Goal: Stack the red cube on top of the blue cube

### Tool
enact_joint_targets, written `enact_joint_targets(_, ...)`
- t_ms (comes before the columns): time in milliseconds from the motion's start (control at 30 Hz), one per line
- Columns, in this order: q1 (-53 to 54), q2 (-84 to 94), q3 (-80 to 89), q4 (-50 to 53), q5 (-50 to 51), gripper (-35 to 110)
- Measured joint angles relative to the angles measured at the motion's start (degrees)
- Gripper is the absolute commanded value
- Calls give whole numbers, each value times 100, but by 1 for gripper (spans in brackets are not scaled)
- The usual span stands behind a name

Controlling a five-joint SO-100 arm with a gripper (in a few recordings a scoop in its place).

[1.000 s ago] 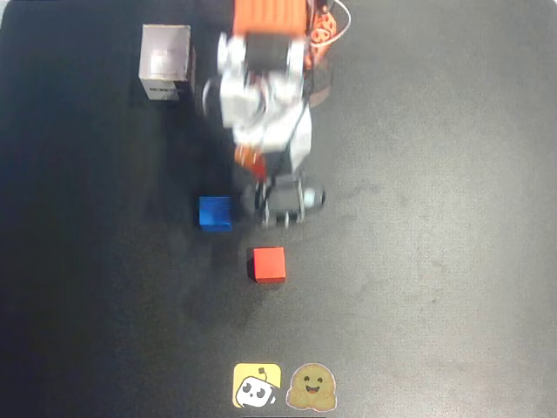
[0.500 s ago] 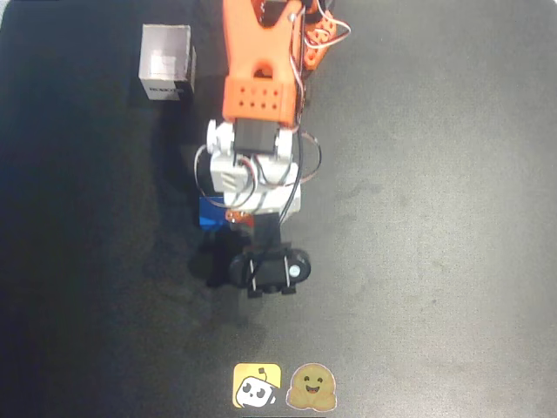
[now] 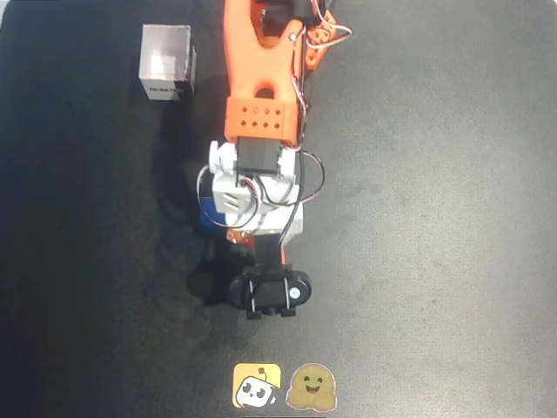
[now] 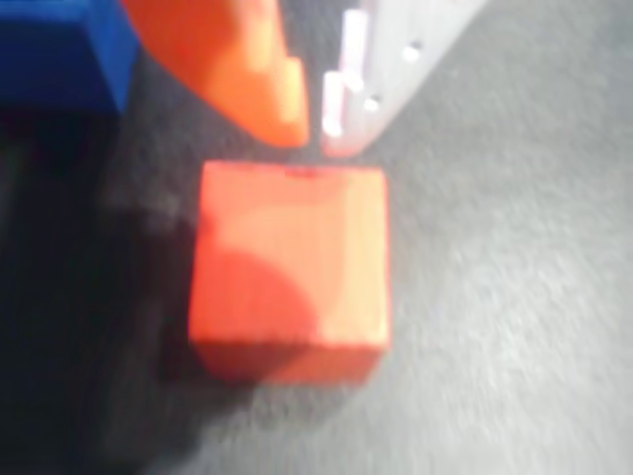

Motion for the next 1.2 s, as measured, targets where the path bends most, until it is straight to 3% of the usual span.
enact_joint_targets(267, -123, -308, -536, 97, 193, 0)
enact_joint_targets(333, -114, -343, -554, 97, 211, 10)
enact_joint_targets(533, -220, -369, -694, 97, 229, 20)
enact_joint_targets(1200, -519, -782, -316, -694, 439, 22)
